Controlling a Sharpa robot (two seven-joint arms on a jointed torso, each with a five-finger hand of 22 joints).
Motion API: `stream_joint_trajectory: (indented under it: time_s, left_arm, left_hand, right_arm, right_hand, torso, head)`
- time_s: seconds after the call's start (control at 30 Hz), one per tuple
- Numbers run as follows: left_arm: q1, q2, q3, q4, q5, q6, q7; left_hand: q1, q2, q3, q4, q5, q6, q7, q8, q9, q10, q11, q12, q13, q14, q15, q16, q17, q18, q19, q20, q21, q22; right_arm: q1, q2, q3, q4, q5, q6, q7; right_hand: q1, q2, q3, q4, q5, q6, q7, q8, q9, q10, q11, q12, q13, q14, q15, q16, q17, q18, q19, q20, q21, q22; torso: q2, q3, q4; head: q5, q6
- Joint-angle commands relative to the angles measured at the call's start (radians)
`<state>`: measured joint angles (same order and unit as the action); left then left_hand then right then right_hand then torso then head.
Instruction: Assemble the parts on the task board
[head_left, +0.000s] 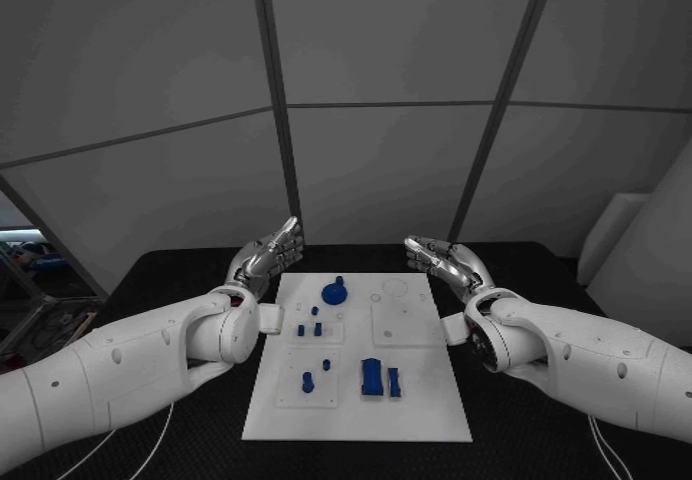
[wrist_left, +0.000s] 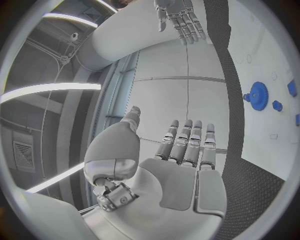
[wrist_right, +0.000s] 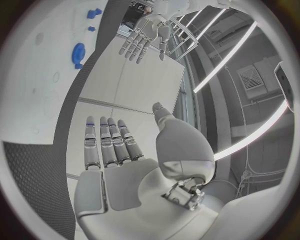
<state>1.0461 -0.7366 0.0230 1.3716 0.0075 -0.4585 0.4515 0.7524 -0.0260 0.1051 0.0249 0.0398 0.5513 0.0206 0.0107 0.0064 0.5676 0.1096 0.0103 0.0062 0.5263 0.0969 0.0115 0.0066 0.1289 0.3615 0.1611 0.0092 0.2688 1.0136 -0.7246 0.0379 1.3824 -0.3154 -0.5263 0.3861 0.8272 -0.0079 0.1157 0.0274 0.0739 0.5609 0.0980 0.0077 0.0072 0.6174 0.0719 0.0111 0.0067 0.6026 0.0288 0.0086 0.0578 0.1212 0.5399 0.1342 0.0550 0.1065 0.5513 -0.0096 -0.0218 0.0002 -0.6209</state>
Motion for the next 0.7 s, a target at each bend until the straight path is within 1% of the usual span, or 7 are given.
stream_joint_trajectory:
  time_s: [0.03, 0.1, 0.23, 0.27, 0.37, 0.4, 0.7]
  left_arm:
    - [0.003, -0.015, -0.007, 0.075, -0.006, -0.173, 0.044]
    - [0.003, -0.024, -0.012, 0.114, -0.006, -0.216, 0.051]
    - [0.004, -0.037, -0.019, 0.169, -0.007, -0.279, 0.063]
    - [0.004, -0.039, -0.020, 0.179, -0.007, -0.289, 0.065]
    - [0.004, -0.043, -0.023, 0.197, -0.008, -0.310, 0.068]
    - [0.004, -0.043, -0.023, 0.198, -0.008, -0.312, 0.069]
    - [0.004, -0.043, -0.023, 0.198, -0.008, -0.312, 0.069]
  left_hand:
    - [-0.239, 0.026, -0.033, -0.025, -0.040, -0.175, -0.021, -0.011, -0.006, -0.180, -0.035, -0.010, -0.006, -0.167, -0.097, -0.012, -0.007, -0.039, -0.115, -0.051, -0.009, -0.085]
    - [-0.279, 0.026, -0.105, -0.025, -0.040, -0.205, -0.021, -0.011, -0.006, -0.211, -0.110, -0.010, -0.006, -0.196, -0.097, -0.012, -0.007, -0.040, -0.134, -0.059, -0.009, -0.100]
    - [-0.351, 0.026, -0.105, -0.025, -0.040, -0.257, -0.021, -0.011, -0.006, -0.265, -0.110, -0.010, -0.006, -0.246, -0.097, -0.012, -0.007, -0.039, -0.168, -0.075, -0.009, -0.125]
    - [-0.367, 0.026, -0.105, -0.025, -0.040, -0.269, -0.021, -0.011, -0.006, -0.276, -0.110, -0.010, -0.006, -0.256, -0.097, -0.012, -0.007, -0.039, -0.176, -0.079, -0.009, -0.131]
    - [-0.417, 0.026, -0.105, -0.025, -0.040, -0.306, -0.021, -0.011, -0.006, -0.315, -0.110, -0.010, -0.006, -0.292, -0.097, -0.012, -0.007, -0.039, -0.200, -0.090, -0.009, -0.149]
    - [-0.430, 0.026, -0.105, -0.025, -0.040, -0.315, -0.021, -0.011, -0.006, -0.325, -0.110, -0.010, -0.006, -0.301, -0.097, -0.012, -0.007, -0.039, -0.207, -0.161, -0.009, -0.154]
    - [-0.527, 0.026, -0.105, -0.025, -0.040, -0.386, -0.021, -0.011, -0.006, -0.398, -0.110, -0.010, -0.006, -0.368, -0.097, -0.012, -0.007, -0.039, -0.255, -0.161, -0.009, -0.188]
  right_arm:
    - [0.014, -0.020, -0.012, 0.070, 0.175, -0.137, 0.080]
    - [0.021, -0.031, -0.020, 0.107, 0.219, -0.171, 0.097]
    - [0.031, -0.047, -0.032, 0.160, 0.282, -0.218, 0.121]
    - [0.033, -0.050, -0.034, 0.169, 0.293, -0.227, 0.125]
    - [0.036, -0.055, -0.038, 0.186, 0.314, -0.243, 0.133]
    - [0.036, -0.055, -0.038, 0.188, 0.315, -0.244, 0.134]
    - [0.036, -0.055, -0.038, 0.188, 0.315, -0.244, 0.134]
  right_hand:
    - [-0.264, 0.008, -0.037, -0.027, -0.074, -0.179, -0.098, -0.008, -0.007, -0.197, -0.072, -0.011, -0.007, -0.192, -0.029, -0.009, -0.058, -0.040, -0.172, -0.043, -0.055, -0.034]
    - [-0.309, 0.008, -0.043, -0.027, -0.074, -0.209, -0.098, -0.008, -0.007, -0.231, -0.072, -0.011, -0.007, -0.225, -0.029, -0.009, -0.058, -0.040, -0.201, -0.050, -0.055, -0.106]
    - [-0.385, 0.008, -0.116, -0.027, -0.074, -0.261, -0.098, -0.008, -0.007, -0.287, -0.072, -0.011, -0.007, -0.281, -0.029, -0.009, -0.058, -0.051, -0.251, -0.063, -0.055, -0.106]
    - [-0.402, 0.008, -0.116, -0.027, -0.074, -0.273, -0.098, -0.008, -0.007, -0.300, -0.072, -0.011, -0.007, -0.293, -0.029, -0.009, -0.058, -0.051, -0.263, -0.134, -0.055, -0.106]
    - [-0.456, 0.008, -0.116, -0.027, -0.074, -0.309, -0.098, -0.008, -0.007, -0.341, -0.072, -0.011, -0.007, -0.332, -0.029, -0.009, -0.058, -0.051, -0.295, -0.134, -0.055, -0.106]
    - [-0.470, 0.008, -0.116, -0.027, -0.074, -0.319, -0.098, -0.008, -0.007, -0.351, -0.072, -0.011, -0.007, -0.342, -0.029, -0.009, -0.058, -0.121, -0.306, -0.134, -0.055, -0.106]
    - [-0.577, 0.008, -0.116, -0.027, -0.074, -0.392, -0.098, -0.008, -0.007, -0.431, -0.072, -0.011, -0.007, -0.420, -0.029, -0.009, -0.058, -0.121, -0.376, -0.134, -0.055, -0.106]
  torso:
    - [-0.007, 0.0092, 0.0208]
    - [-0.007, 0.0096, 0.0218]
    - [-0.007, 0.0096, 0.0218]
    - [-0.007, 0.0096, 0.0218]
    - [-0.007, 0.0096, 0.0218]
    - [-0.007, 0.0096, 0.0218]
    - [-0.007, 0.0096, 0.0218]
  head:
    - [0.000, 0.019]
    - [0.000, 0.021]
    - [0.000, 0.021]
    - [0.000, 0.021]
    - [0.000, 0.021]
    - [0.000, 0.021]
    - [0.000, 0.021]
